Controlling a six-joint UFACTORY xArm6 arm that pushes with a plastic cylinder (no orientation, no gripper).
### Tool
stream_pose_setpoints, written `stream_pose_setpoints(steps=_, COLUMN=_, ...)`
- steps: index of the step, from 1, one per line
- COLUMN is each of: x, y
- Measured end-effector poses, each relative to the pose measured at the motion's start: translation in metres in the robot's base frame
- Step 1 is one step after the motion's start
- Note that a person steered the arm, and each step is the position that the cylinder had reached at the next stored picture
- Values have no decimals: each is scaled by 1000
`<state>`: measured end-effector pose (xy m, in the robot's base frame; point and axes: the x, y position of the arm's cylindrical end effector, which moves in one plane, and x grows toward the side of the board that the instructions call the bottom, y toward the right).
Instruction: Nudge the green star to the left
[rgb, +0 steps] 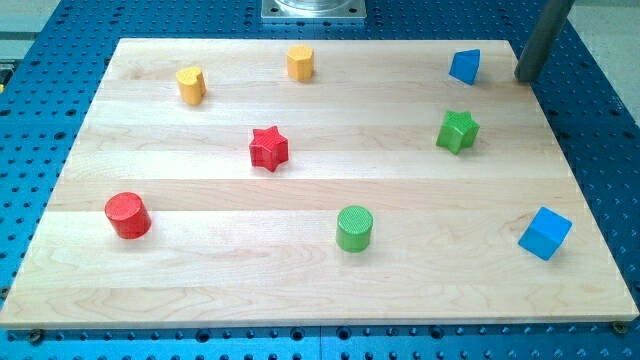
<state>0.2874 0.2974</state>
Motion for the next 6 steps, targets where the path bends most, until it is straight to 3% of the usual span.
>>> stream_pose_setpoints(steps=3, x=48, y=-22)
stream_pose_setpoints(steps=4, x=104, y=-54)
stream_pose_setpoints(steps=6, x=109, y=-81)
